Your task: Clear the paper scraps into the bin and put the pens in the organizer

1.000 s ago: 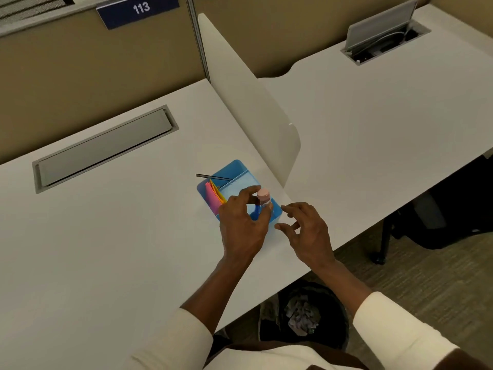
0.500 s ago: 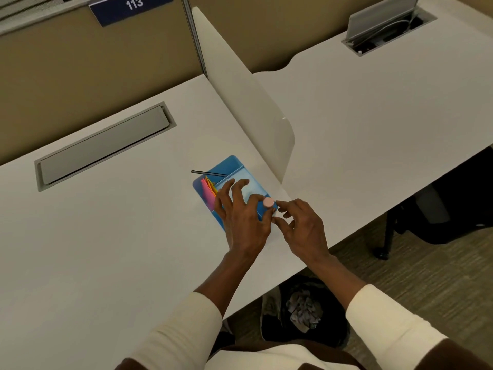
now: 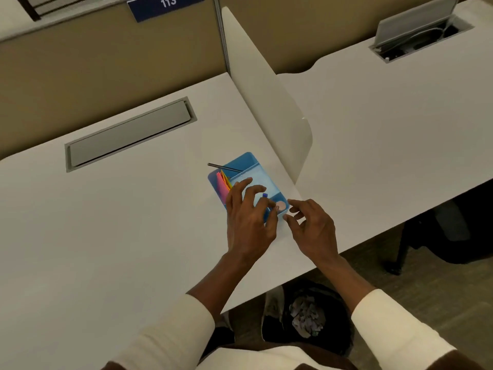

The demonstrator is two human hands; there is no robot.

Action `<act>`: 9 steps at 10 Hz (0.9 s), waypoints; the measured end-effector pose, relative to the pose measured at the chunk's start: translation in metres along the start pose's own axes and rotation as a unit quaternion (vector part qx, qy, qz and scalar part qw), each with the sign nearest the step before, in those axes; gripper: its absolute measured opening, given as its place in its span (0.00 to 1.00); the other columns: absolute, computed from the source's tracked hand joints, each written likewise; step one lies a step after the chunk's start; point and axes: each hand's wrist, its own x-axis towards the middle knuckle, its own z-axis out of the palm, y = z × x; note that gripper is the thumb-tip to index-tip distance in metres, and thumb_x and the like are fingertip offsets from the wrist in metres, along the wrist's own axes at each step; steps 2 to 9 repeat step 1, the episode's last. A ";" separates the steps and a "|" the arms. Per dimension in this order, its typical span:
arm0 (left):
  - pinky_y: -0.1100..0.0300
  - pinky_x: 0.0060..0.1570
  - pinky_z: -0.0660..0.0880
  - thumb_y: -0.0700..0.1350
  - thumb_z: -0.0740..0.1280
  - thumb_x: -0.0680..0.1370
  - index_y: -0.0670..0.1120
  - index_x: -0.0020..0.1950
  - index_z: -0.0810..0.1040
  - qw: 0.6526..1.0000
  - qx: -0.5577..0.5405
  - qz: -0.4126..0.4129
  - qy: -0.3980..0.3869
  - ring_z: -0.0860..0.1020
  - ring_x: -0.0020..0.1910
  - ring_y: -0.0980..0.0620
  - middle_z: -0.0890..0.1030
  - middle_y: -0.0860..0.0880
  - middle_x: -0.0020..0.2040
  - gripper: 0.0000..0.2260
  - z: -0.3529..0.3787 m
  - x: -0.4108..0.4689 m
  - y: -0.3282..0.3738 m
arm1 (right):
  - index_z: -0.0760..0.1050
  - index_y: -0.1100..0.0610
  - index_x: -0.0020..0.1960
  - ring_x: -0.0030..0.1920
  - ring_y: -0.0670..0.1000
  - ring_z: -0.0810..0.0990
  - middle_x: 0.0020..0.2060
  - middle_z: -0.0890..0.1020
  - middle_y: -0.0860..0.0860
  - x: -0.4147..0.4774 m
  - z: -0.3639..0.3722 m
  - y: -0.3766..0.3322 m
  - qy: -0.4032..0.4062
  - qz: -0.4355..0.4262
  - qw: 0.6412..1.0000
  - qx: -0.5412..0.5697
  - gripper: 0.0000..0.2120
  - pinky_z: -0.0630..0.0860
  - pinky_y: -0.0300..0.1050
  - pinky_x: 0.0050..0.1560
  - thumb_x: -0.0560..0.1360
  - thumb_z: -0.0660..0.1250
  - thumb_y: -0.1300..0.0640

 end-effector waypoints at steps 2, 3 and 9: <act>0.48 0.56 0.78 0.51 0.77 0.76 0.45 0.52 0.86 0.998 0.021 0.009 0.063 0.81 0.61 0.43 0.86 0.46 0.55 0.11 -0.014 -0.011 -0.012 | 0.77 0.54 0.68 0.46 0.47 0.83 0.54 0.84 0.49 -0.004 0.004 0.004 0.001 0.016 1.000 0.014 0.21 0.83 0.42 0.46 0.77 0.75 0.53; 0.48 0.56 0.78 0.51 0.77 0.76 0.45 0.52 0.86 0.998 0.021 0.009 0.063 0.81 0.61 0.43 0.86 0.46 0.55 0.11 -0.014 -0.011 -0.012 | 0.77 0.54 0.68 0.46 0.47 0.83 0.54 0.84 0.49 -0.004 0.004 0.004 0.001 0.016 1.000 0.014 0.21 0.83 0.42 0.46 0.77 0.75 0.53; 0.48 0.56 0.78 0.51 0.77 0.76 0.45 0.52 0.86 0.998 0.021 0.009 0.063 0.81 0.61 0.43 0.86 0.46 0.55 0.11 -0.014 -0.011 -0.012 | 0.77 0.54 0.68 0.46 0.47 0.83 0.54 0.84 0.49 -0.004 0.004 0.004 0.001 0.016 1.000 0.014 0.21 0.83 0.42 0.46 0.77 0.75 0.53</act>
